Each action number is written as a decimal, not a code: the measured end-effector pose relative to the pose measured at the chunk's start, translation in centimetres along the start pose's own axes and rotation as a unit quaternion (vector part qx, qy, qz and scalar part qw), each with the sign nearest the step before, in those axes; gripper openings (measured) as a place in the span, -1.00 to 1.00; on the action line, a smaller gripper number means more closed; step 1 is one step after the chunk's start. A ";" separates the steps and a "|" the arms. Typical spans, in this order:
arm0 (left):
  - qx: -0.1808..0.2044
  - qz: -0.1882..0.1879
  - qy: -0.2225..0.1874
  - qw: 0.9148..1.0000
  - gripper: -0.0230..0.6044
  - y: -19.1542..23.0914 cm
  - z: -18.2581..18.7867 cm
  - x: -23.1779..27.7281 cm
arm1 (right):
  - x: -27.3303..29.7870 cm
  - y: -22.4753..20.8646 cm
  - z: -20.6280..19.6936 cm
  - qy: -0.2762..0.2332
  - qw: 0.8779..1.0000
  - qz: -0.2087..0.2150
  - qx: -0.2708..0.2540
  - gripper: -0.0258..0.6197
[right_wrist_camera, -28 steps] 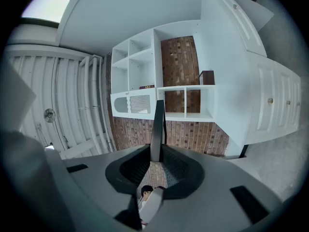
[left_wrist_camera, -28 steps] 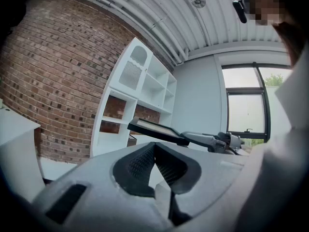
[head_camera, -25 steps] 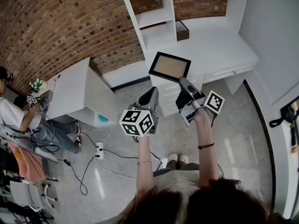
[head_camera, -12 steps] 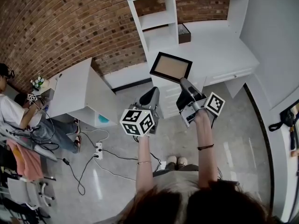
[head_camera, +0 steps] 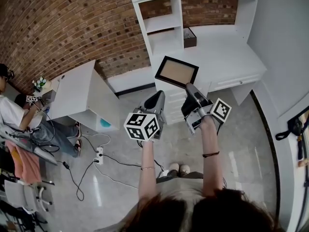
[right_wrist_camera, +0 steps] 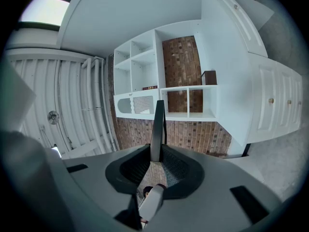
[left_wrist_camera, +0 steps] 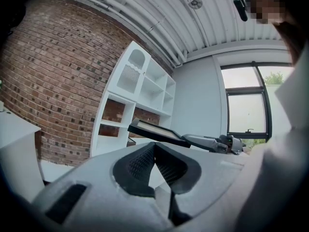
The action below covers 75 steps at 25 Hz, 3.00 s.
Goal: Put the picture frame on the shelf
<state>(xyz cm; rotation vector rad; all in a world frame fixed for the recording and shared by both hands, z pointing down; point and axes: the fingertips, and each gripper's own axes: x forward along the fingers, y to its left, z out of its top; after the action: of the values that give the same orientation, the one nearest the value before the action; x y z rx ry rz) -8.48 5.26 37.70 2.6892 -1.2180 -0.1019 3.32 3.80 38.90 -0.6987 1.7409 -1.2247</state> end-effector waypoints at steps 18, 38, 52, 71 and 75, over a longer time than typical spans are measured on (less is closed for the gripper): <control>0.022 0.006 -0.015 1.000 -0.89 -2.9 1.5 2.0 | -1.0 1.1 3.2 0.002 1.000 0.019 0.007 -0.70; 0.012 -0.004 -0.009 1.000 -0.89 3.1 1.7 7.3 | 4.7 -3.3 5.8 -0.012 1.000 0.001 0.013 -0.70; 0.008 -0.015 -0.008 1.000 -0.89 7.0 2.5 11.5 | 9.5 -5.3 7.5 -0.015 1.000 -0.002 0.012 -0.70; 0.025 -0.038 -0.002 0.999 -0.89 11.4 3.1 14.0 | 13.6 -7.5 7.9 -0.046 0.999 0.004 0.016 -0.70; 0.023 -0.043 0.000 0.999 -0.89 11.5 2.4 14.2 | 13.6 -8.0 7.9 -0.048 0.999 0.002 0.015 -0.70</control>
<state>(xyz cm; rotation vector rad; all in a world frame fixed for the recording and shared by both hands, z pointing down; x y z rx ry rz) -7.94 -13.18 37.81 2.7807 -1.1190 -0.0864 3.74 -13.80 40.78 -0.7246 1.6423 -1.1935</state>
